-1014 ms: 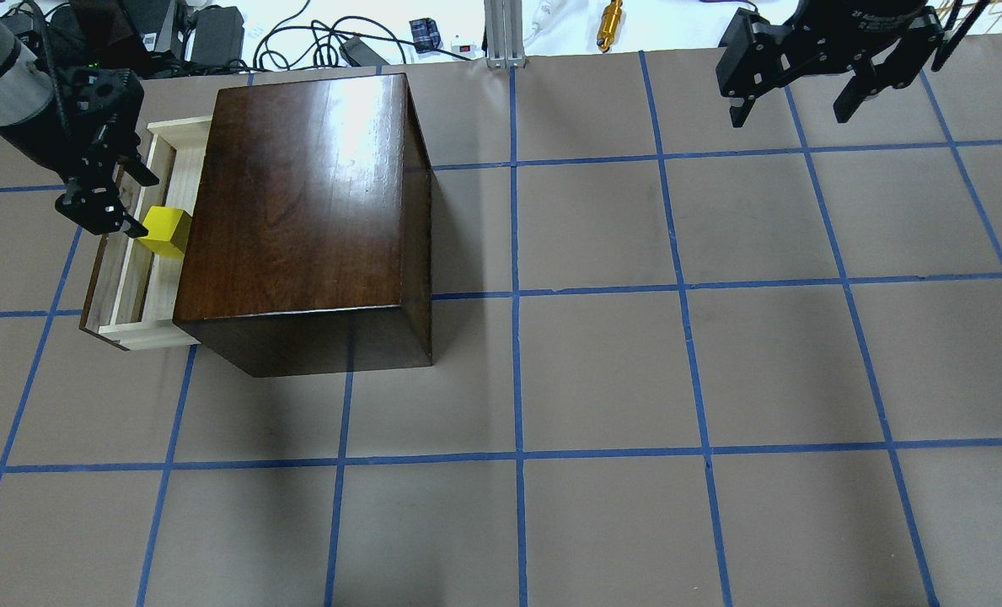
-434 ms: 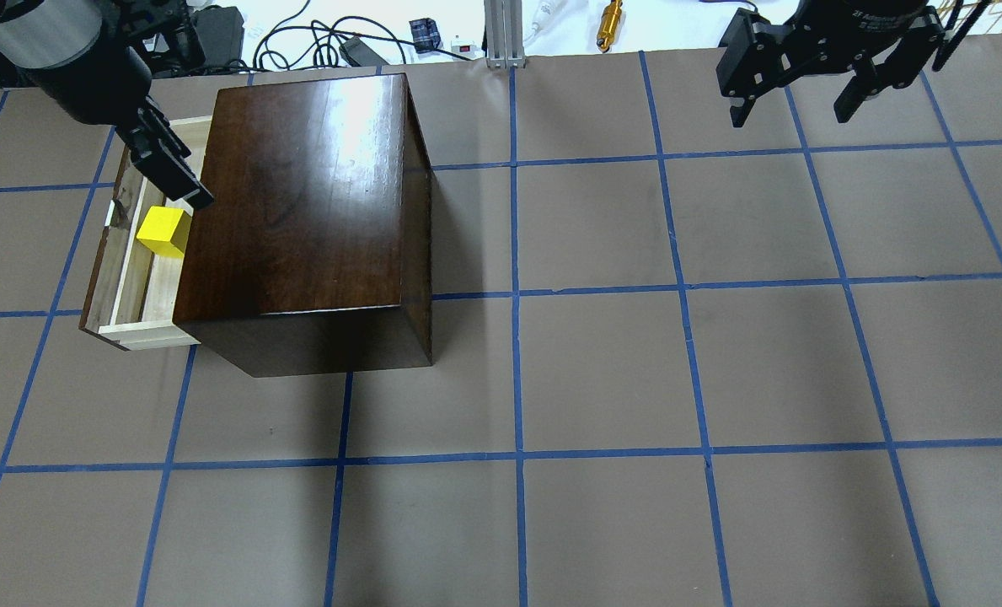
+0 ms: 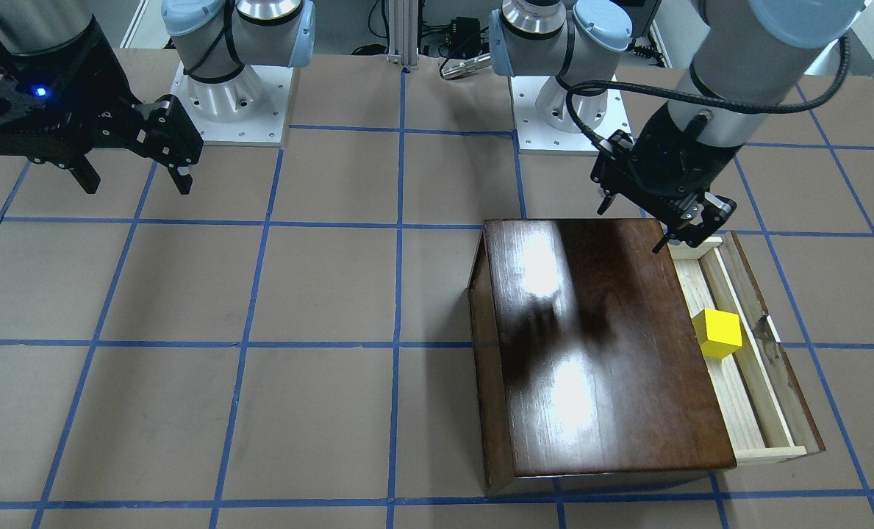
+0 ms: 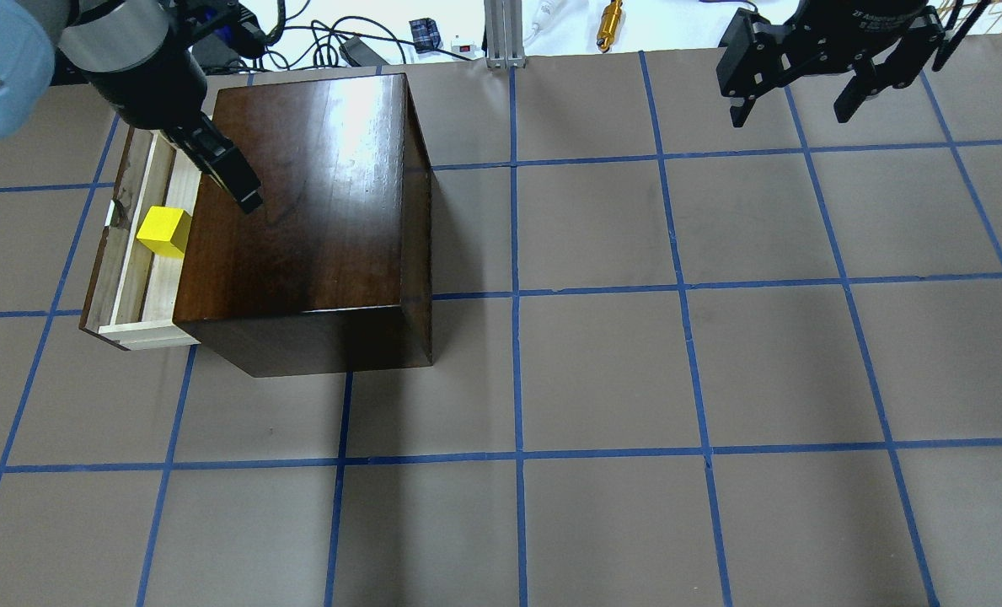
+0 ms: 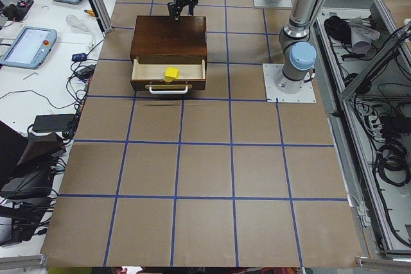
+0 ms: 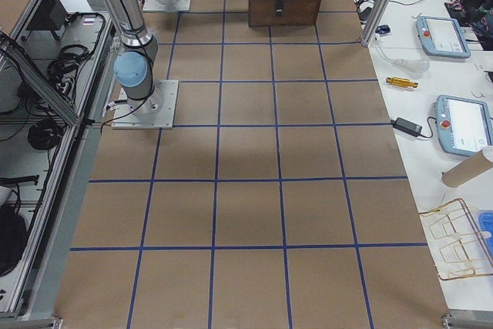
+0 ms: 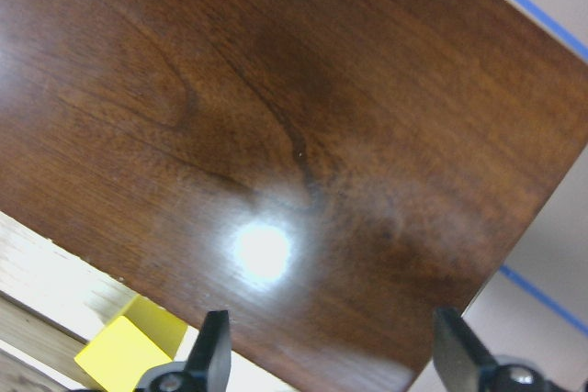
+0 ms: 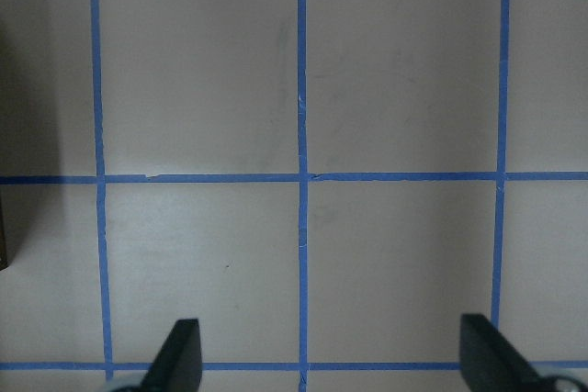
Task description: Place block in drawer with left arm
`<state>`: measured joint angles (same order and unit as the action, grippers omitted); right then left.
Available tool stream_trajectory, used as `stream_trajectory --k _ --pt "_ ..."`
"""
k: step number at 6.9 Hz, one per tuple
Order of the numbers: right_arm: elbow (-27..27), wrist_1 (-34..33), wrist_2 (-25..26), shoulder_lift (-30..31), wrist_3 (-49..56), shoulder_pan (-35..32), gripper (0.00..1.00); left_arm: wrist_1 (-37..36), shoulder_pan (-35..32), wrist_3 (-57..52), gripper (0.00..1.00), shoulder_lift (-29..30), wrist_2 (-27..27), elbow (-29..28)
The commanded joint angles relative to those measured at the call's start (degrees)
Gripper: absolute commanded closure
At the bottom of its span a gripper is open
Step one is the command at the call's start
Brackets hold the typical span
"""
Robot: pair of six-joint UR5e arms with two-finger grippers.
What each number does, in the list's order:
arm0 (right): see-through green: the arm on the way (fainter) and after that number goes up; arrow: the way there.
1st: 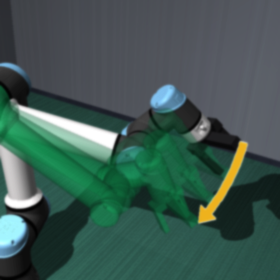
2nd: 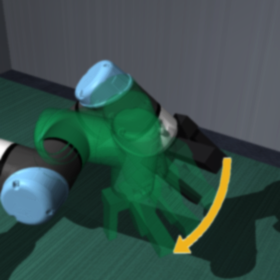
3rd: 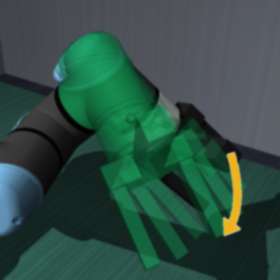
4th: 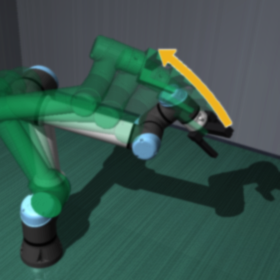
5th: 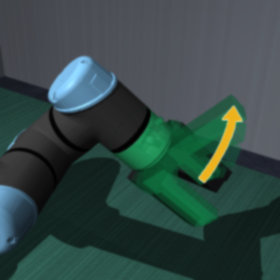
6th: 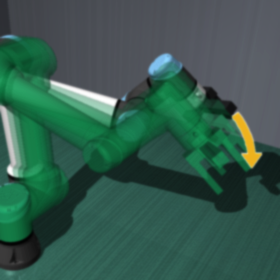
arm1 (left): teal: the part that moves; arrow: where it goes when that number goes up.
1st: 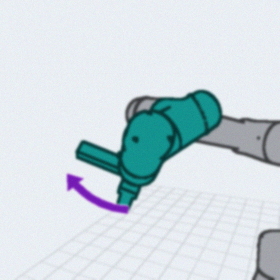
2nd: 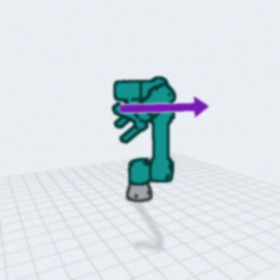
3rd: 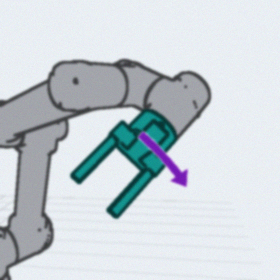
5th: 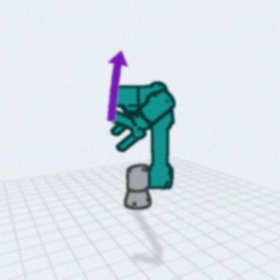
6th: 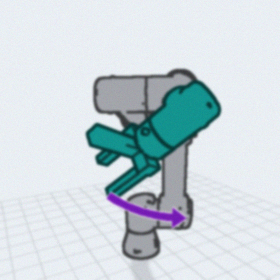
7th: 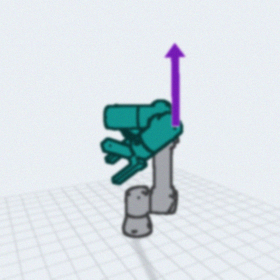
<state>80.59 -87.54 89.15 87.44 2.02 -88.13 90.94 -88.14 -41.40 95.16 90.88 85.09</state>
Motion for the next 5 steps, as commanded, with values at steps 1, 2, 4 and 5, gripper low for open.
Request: stream_trajectory --k 1,2,4,5 --pt "0.0 0.0 -0.02 0.01 0.0 -0.03 0.0 -0.59 -4.39 23.09 0.19 -0.06 0.17 -0.28" --pt "0.0 0.0 -0.02 0.01 0.0 -0.03 0.0 -0.76 -4.93 28.17 0.19 -1.36 0.26 0.07" --pt "0.0 0.0 0.06 0.01 0.0 0.06 0.0 -0.59 -4.33 35.81 0.14 -4.26 0.35 -0.36" --pt "0.0 0.0 0.06 -0.07 0.0 0.06 0.0 -0.68 -3.72 37.78 0.13 -5.5 0.26 -0.02"
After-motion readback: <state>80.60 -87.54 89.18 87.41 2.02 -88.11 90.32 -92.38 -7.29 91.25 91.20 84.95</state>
